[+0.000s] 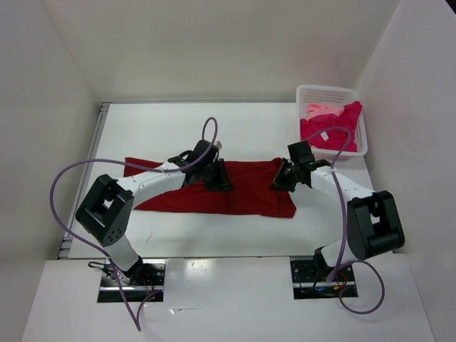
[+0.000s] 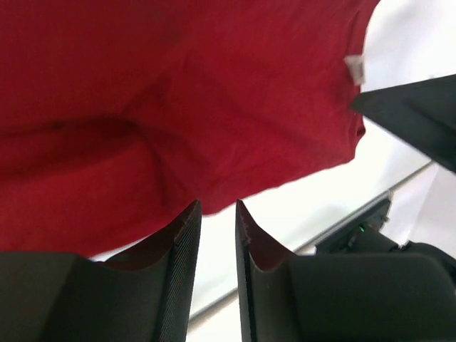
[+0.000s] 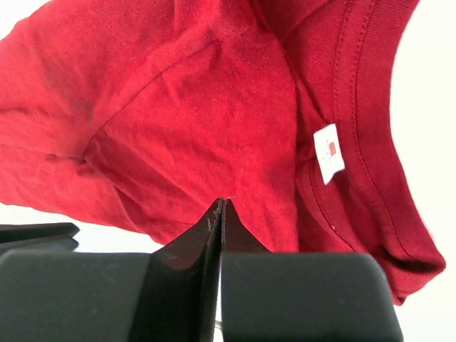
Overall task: Fold and stack the t-shirts
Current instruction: Fold the other side of the tshirt into a rectangle
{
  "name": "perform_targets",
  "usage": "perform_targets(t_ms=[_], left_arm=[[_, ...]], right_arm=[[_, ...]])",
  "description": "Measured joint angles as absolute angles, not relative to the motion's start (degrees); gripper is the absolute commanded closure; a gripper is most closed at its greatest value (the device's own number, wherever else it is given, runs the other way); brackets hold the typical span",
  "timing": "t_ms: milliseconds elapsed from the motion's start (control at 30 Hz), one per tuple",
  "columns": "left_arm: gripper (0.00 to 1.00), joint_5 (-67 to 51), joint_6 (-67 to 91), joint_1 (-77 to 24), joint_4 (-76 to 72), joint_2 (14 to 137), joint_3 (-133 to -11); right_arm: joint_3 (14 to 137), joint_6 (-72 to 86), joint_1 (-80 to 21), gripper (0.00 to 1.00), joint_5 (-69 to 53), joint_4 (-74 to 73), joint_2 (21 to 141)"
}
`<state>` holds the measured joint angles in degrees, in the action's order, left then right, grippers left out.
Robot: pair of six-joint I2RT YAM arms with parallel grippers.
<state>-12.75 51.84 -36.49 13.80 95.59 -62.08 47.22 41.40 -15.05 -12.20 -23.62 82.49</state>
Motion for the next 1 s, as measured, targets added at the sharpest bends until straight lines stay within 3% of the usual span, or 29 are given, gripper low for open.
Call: perform_targets(t_ms=[133, 367, 467, 767, 1000], left_arm=[[0.68, -10.8, 49.0, -33.1, 13.2, 95.1, -63.3], [0.68, -10.1, 43.6, -8.6, 12.4, 88.8, -57.5], [0.67, -9.5, 42.1, -2.6, 12.5, 89.6, -55.9], [0.67, -9.1, 40.7, 10.8, 12.2, 93.5, -52.4], [0.67, -5.1, 40.6, 13.3, 13.3, 93.5, -53.4]], right_arm=[[47.3, 42.7, -16.7, 1.00, -11.7, -22.4, 83.4], [52.9, 45.4, -22.4, 1.00, -11.2, -17.7, 92.3], [53.3, 45.9, -22.6, 1.00, -11.0, -17.1, 94.0], [55.7, 46.7, -22.6, 1.00, -9.4, -15.5, 97.3], [55.7, 46.7, -22.6, 1.00, -8.8, -15.1, 97.3]])
